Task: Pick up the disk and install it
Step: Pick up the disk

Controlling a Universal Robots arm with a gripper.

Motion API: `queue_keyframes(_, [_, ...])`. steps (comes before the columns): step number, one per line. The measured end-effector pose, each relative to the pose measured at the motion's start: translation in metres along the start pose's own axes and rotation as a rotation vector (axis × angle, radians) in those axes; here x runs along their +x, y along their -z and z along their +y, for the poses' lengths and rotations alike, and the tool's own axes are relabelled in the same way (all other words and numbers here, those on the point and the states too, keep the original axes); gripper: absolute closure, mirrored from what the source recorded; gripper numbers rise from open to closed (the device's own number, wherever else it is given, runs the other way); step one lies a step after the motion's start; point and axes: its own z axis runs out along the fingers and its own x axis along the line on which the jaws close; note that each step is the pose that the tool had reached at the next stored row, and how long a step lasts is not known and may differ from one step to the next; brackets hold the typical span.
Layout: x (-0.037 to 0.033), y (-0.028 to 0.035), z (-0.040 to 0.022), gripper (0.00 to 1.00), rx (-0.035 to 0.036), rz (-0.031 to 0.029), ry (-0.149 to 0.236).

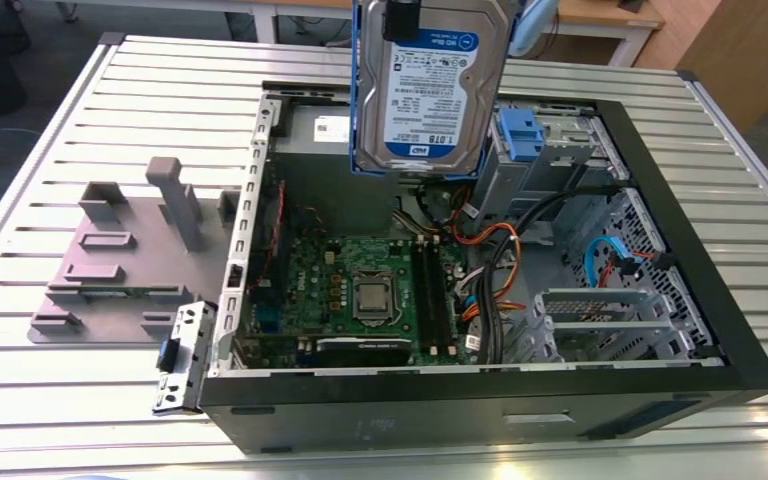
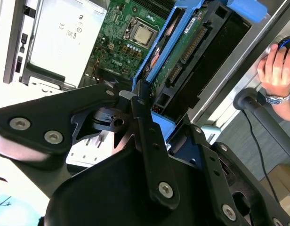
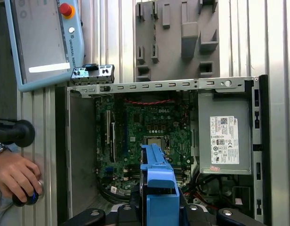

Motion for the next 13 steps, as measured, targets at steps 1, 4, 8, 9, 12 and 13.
queue_keyframes(1, [0.0000, 0.0000, 0.0000, 0.64, 0.0000, 0.0004, 0.000])
queue_keyframes(4, [0.0002, 0.0000, 0.0000, 0.64, 0.0000, 0.0019, 0.000])
queue_keyframes(8, [0.0003, -0.0001, 0.0000, 0.64, 0.0001, 0.0038, 0.000])
queue_keyframes(9, [0.0004, -0.0001, 0.0000, 0.64, 0.0001, 0.0042, 0.000])
queue_keyframes(12, [0.0005, -0.0001, 0.0000, 0.64, 0.0002, 0.0057, 0.000])
queue_keyframes(13, [0.0005, -0.0001, 0.0000, 0.64, 0.0001, 0.0062, 0.000])
